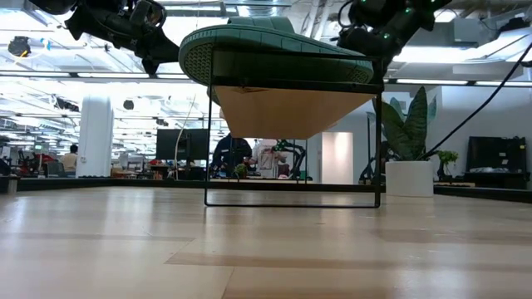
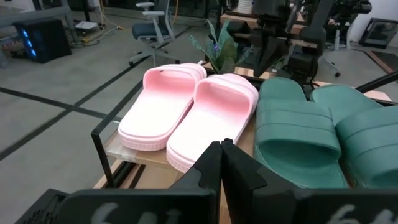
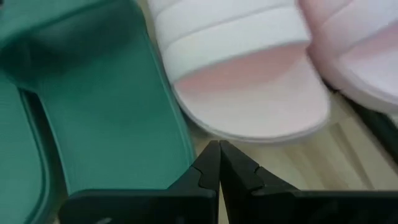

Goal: Pick and place slides into the shelf
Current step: Adjust the slides on the shelf

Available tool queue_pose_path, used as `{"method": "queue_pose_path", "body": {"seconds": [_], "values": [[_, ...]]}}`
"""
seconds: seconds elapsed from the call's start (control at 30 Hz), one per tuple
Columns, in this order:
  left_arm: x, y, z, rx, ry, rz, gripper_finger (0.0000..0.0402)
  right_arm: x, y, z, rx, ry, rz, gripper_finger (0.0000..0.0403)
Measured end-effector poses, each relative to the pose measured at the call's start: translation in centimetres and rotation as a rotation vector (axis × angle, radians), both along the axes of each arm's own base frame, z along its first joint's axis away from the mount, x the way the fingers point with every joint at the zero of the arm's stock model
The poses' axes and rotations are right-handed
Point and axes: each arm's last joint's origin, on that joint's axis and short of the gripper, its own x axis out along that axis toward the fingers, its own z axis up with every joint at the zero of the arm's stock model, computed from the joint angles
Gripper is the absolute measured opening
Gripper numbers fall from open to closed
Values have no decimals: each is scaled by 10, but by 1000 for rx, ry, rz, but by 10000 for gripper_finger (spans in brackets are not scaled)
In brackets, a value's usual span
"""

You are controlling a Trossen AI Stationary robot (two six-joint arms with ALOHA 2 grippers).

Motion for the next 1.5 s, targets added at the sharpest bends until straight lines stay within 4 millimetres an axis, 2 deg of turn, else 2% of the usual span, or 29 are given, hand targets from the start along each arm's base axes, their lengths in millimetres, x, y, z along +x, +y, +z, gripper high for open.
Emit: {"method": "queue_pose_path", "body": {"seconds": [0.2, 0.53, 0.8, 1.33, 1.5], "values": [[0, 0, 0, 0, 0, -1, 0, 7, -4, -5, 3, -5, 17, 0], [0, 0, 0, 8, 4, -3, 0, 1, -18, -6, -23, -5, -18, 0], [0, 0, -2, -1, 19, -5, 0, 13, -27, -18, -35, 4, -2, 0], [0, 0, -2, 1, 19, -5, 0, 7, -47, -12, -135, -12, -64, 0], [0, 0, -2, -1, 21, -5, 0, 5, -47, -9, -137, -18, -82, 0]]}}
